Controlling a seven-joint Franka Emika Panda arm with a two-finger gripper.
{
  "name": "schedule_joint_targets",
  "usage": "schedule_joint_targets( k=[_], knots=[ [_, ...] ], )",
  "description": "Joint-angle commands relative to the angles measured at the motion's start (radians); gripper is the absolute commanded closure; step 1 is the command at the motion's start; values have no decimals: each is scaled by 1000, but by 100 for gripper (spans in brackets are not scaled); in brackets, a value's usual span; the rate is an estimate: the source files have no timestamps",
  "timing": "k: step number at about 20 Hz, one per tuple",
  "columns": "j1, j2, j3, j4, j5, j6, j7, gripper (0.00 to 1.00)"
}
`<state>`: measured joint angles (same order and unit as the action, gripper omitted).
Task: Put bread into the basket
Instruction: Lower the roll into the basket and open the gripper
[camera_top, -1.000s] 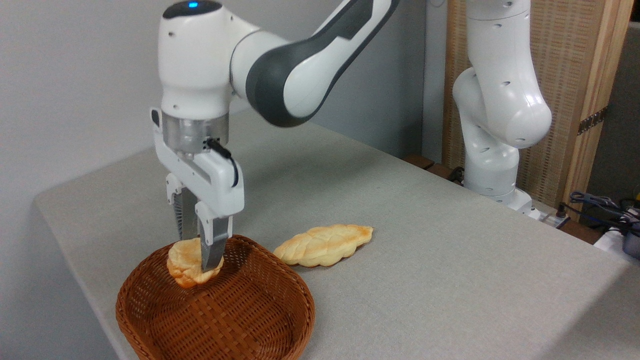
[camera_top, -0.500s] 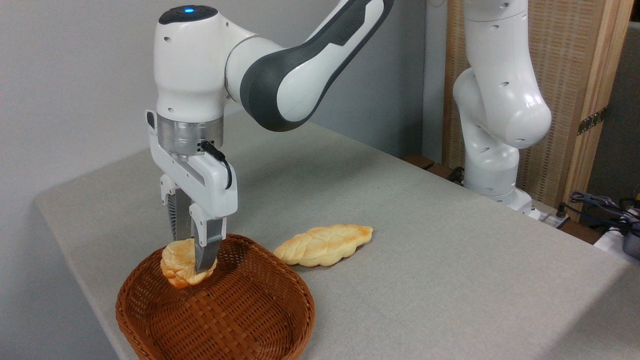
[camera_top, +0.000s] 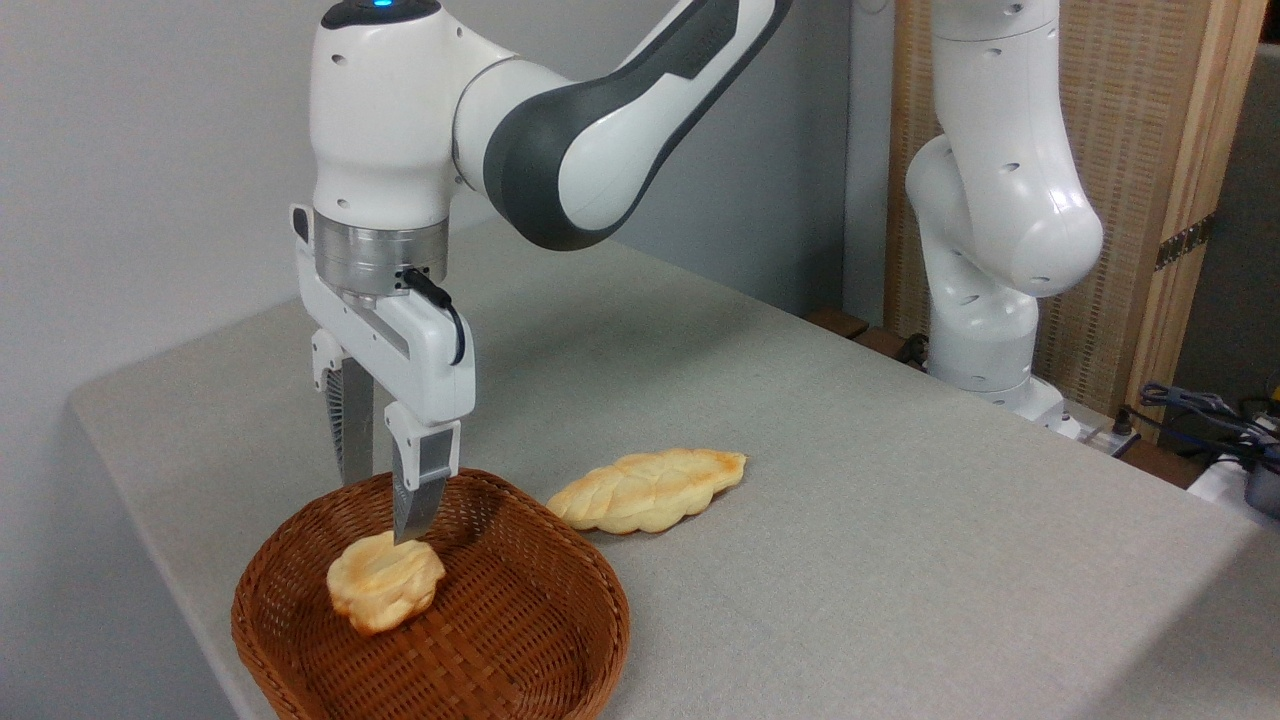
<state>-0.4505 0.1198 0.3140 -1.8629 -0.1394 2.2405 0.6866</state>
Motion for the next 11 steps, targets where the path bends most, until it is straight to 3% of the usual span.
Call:
schedule_joint_targets(
  k=[1,4,11],
  knots=[
    [3,-78,16,1,6,-163,-10,0],
    [9,-149,28,2,90,-320,-12,0],
    [39,-212,70,2,100,-414,-6,0]
  ],
)
